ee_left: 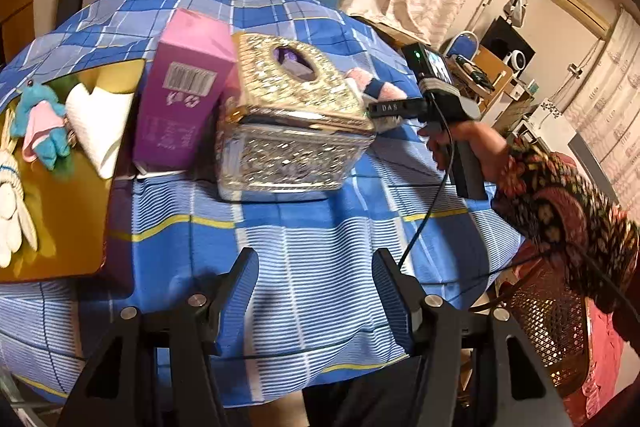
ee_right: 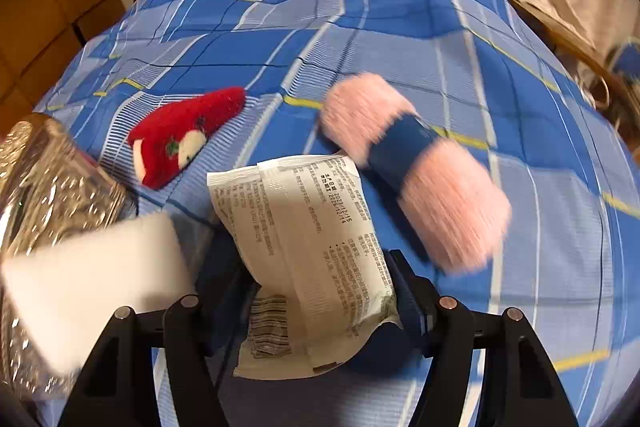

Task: Organize soft objects
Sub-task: 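Grasp the white packet with the right tool while the left tool grasps the white sponge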

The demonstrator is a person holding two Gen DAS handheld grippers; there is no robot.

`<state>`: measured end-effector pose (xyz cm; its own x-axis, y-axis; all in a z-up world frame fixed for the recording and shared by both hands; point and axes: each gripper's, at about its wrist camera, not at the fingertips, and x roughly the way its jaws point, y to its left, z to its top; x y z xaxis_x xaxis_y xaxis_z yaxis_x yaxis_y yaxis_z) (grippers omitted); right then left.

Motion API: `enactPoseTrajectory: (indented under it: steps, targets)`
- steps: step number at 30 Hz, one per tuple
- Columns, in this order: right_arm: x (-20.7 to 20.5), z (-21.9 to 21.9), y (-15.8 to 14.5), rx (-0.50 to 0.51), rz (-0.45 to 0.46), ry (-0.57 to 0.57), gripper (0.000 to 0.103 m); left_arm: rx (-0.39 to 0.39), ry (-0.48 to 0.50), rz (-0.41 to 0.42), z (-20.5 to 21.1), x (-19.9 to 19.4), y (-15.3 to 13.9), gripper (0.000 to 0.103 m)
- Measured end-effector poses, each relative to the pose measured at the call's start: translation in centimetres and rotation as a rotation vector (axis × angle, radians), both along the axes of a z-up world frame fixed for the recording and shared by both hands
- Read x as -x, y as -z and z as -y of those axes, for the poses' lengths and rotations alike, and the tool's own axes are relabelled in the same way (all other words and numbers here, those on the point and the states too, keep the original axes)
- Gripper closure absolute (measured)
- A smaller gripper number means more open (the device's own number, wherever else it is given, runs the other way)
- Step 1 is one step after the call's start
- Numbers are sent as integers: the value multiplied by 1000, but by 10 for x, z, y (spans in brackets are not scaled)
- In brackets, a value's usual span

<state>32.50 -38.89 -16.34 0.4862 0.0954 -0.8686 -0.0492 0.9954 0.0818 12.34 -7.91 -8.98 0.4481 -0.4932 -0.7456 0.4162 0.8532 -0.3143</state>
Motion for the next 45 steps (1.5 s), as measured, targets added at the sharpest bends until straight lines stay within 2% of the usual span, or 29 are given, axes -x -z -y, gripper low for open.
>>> enactPoseTrajectory:
  steps: [4,9,15,21,23,26,31,33,36,39,45]
  targets:
    - [29,11,-4,-33,-8,26,36,-4,34,20,17,-2,-7,43]
    - [78,36,-7,-63,-53,110,36,-49,103,73,51,-10,-26,43]
    - [130,60,-10,-165,-59,165,36,-235,200,186,121,-34,-51,36]
    - [142,70,-8,-259,-5,208,36,-532,337,184,201,-83,-40,35]
    - [140,70,-9,-283,-3,198,36,-625,380,152,221,-103,-30,35]
    - [139,70,-9,-293,-3,195,36,-752,402,93,238,-128,-11,35]
    - [138,73,-9,-326,-21,197,36,-979,428,53,255,-164,22,35]
    - [138,74,-9,-334,-24,199,36,-1010,432,0,255,-175,32,35]
    - [137,74,-9,-340,-27,201,36,-1011,435,-60,257,-186,41,35]
    - [136,75,-8,-352,-33,201,36,-1047,443,-66,262,-187,50,35]
    - [136,75,-8,-366,-36,205,36,-1031,483,-147,268,-180,67,35]
